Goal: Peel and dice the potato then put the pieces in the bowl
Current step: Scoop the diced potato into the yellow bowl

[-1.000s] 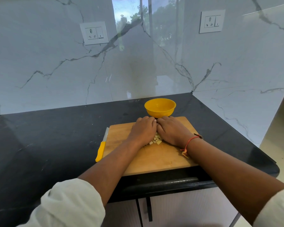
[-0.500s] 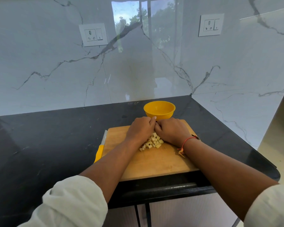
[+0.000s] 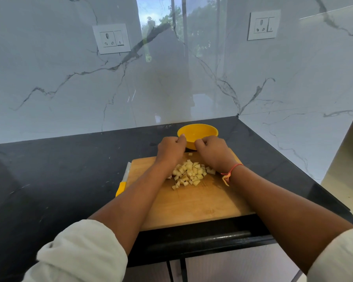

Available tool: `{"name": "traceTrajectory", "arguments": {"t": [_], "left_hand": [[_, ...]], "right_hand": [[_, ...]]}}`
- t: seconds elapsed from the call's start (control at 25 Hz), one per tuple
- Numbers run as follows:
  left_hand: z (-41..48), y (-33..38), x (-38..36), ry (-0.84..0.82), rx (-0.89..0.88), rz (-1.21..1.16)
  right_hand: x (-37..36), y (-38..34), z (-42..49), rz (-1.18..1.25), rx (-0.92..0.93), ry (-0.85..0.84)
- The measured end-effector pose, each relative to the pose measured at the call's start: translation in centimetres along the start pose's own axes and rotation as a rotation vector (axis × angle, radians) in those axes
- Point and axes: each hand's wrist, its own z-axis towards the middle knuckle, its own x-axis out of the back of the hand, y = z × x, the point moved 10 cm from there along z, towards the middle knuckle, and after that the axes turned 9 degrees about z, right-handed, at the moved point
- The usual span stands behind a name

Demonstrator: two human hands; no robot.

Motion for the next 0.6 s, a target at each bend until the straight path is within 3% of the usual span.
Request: {"name": "traceTrajectory", "arguments": {"t": [0.28, 0.48, 0.6], "left_hand": [[0.1, -0.8, 0.0, -0.034, 0.294, -0.405], [1.2, 1.0, -1.0, -0.072, 0.387, -0.755], [3.5, 2.9, -1.8, -0.044, 0.41, -0.861]], "right_hand": [[1.4, 2.3, 1.3, 0.546, -0.158, 0.12], [1.5, 1.5, 2.4, 0.871, -0.293, 0.147], [1.5, 0.7, 4.5, 0.942, -0.329, 0.211]]}}
